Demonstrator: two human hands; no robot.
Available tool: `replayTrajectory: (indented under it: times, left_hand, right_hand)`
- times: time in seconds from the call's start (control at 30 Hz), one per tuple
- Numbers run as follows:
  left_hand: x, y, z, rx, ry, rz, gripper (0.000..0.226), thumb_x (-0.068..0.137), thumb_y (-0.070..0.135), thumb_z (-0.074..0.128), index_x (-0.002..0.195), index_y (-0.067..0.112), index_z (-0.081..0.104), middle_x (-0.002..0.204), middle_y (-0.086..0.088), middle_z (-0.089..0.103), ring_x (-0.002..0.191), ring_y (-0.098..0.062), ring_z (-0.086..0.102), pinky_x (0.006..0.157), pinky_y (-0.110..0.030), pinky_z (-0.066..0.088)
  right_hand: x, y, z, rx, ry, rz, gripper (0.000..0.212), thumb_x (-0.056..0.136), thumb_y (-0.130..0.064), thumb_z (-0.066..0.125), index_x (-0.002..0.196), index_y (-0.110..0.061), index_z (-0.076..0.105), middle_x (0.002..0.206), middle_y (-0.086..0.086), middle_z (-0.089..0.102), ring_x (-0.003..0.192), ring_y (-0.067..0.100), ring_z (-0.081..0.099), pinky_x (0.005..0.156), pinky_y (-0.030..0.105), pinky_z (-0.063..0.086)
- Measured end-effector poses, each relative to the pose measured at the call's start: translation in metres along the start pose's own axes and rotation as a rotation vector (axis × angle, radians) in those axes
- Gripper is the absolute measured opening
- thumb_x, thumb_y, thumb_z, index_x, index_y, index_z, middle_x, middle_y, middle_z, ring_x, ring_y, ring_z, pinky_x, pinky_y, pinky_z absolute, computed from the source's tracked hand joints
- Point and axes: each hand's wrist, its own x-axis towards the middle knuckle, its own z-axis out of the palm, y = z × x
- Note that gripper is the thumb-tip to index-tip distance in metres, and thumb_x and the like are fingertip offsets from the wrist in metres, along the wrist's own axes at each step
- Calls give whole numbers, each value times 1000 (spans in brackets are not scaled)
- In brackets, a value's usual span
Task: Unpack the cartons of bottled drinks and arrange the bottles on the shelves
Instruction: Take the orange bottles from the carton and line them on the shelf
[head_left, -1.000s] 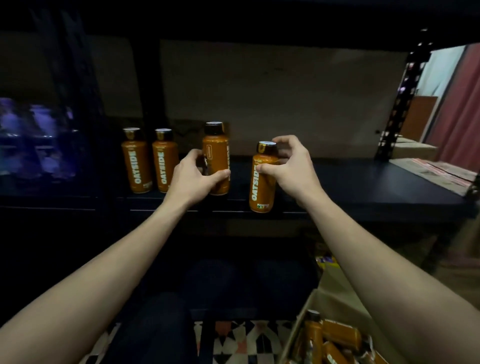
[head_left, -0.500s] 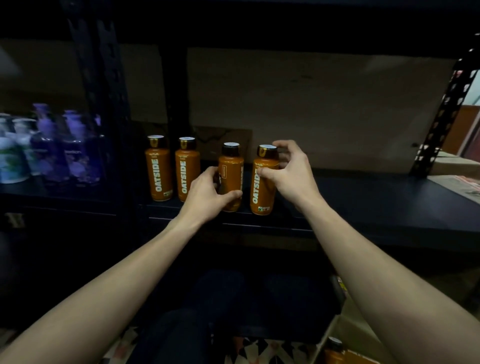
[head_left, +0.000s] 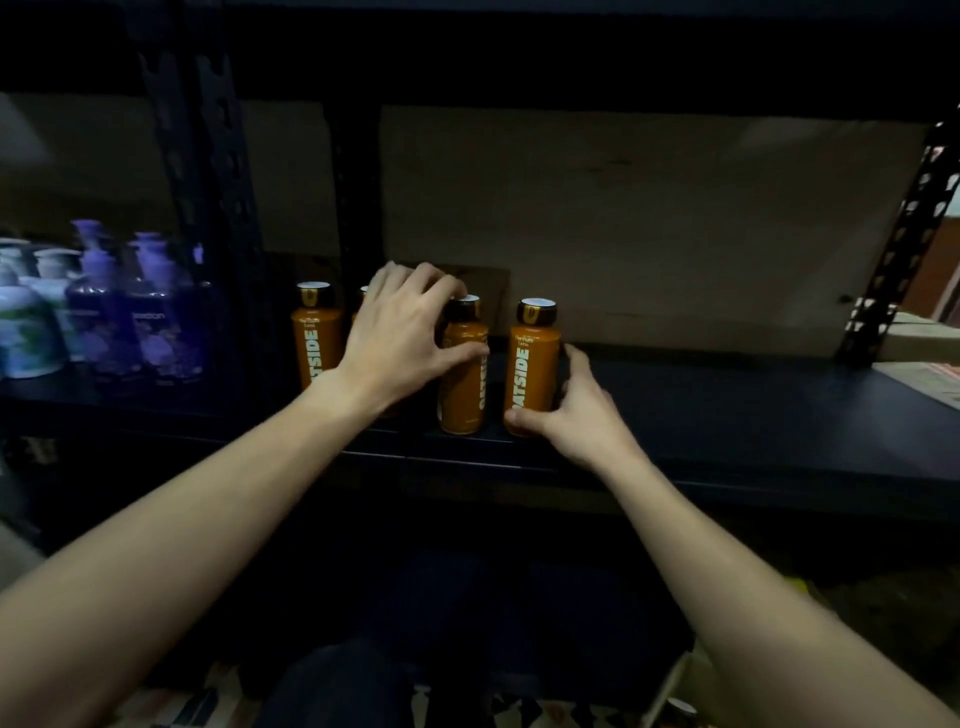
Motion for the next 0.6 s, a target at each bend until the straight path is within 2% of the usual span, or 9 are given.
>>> replayTrajectory:
  times: [0.1, 0.17, 0.43, 0.6]
  left_hand:
    - [7, -10, -5, 35, -83, 19, 64, 79, 65, 65, 128, 25, 57, 132, -4, 56, 134, -29, 40, 120, -52, 7]
    - [10, -15, -11, 63, -131, 31, 64, 79, 65, 65, 131, 27, 56, 135, -1, 54, 137, -28, 36, 119, -56, 1]
    - [21, -25, -26, 98, -284, 31, 60, 82, 51, 70, 134, 28, 52, 137, 4, 56, 141, -23, 34, 117, -59, -6]
    - [21, -31, -24, 39, -338, -59, 66, 81, 47, 73, 139, 27, 46, 138, 3, 56, 142, -21, 34, 117, -56, -9]
  right_hand:
    - [-1, 5, 9, -2, 6, 34, 94, 82, -26, 84, 155, -19, 25, 151, 7, 48, 136, 25, 49, 108, 38, 42]
    - [2, 4, 11, -22, 1, 47, 88, 83, -27, 83, 153, -18, 31, 150, 7, 49, 136, 25, 50, 109, 39, 42]
    - [11, -2, 23, -5, -88, 29, 85, 82, -29, 83, 152, -18, 36, 146, 4, 53, 129, 19, 55, 106, 35, 45]
    - [12, 0, 28, -43, -78, 9, 81, 82, -24, 83, 150, -18, 39, 144, 3, 55, 130, 20, 54, 105, 34, 44]
